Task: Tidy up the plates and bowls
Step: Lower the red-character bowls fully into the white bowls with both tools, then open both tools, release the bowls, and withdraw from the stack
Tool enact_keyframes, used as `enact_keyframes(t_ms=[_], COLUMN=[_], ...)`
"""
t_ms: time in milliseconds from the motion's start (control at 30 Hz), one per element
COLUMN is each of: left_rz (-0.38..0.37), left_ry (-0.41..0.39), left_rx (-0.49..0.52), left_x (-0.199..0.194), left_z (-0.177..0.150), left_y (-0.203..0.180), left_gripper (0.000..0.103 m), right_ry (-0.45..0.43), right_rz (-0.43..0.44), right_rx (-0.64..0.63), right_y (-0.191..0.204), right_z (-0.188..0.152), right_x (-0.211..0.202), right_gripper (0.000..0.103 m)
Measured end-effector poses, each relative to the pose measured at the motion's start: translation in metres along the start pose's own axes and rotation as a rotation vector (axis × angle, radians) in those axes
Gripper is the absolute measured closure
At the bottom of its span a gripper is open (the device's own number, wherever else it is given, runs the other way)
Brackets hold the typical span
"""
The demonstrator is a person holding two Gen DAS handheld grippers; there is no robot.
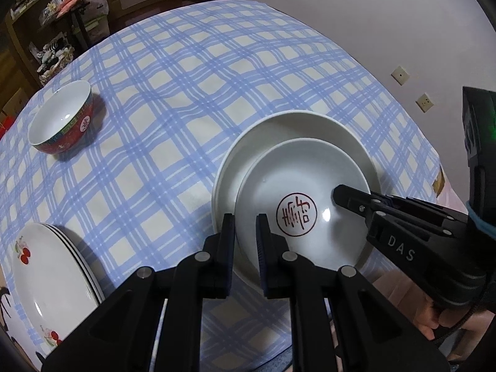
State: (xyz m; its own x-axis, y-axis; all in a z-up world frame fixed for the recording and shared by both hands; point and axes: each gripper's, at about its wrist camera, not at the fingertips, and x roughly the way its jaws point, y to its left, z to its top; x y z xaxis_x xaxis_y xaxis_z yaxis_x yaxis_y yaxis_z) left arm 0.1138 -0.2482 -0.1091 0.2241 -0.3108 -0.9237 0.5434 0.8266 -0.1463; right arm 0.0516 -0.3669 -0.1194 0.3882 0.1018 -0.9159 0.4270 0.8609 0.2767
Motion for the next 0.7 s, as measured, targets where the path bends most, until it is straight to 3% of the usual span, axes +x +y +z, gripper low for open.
enact_keyframes(t_ms=[233,300,400,533,600,700], left_rz=[0.0,0.036,0.064,0.062,0.065,0.085], left_ry=[-0.007,-0.038,-0.075,-0.081,-0.092,-0.124], left_rx=[0.006,0.019,0.018,-0.026,-0.041,-0.058], left_x=[-0.012,-0.02,-0.029,-0.036,-0.041,-0.05], left_z=[-0.004,-0.004,-0.004,-0.004,-0.004,-0.006], left_y=[-0.002,-0.003,0.0,0.013,0.019,0.027], left_gripper=[0.087,0.077,0.071,0.068,0.055,0.044], right_ry=[0.013,0.011,0.008,0.01,0.019,0.007], right_rz=[0.009,0.009,0.012,0.019,0.013,0.006], right_rx=[-0.01,-0.011,-0.001,-0.003,-0.009,-0.01], right_y=[-0.001,0.0,-0.001,-0.001,-0.001,-0.001], right_z=[0.0,0.0,0.0,0.0,0.0,0.001], right_x=[0.0,0.0,0.0,0.0,-0.002,-0.007], right_gripper=[0.097,0.097,0.097,0.097,0.097,0.096])
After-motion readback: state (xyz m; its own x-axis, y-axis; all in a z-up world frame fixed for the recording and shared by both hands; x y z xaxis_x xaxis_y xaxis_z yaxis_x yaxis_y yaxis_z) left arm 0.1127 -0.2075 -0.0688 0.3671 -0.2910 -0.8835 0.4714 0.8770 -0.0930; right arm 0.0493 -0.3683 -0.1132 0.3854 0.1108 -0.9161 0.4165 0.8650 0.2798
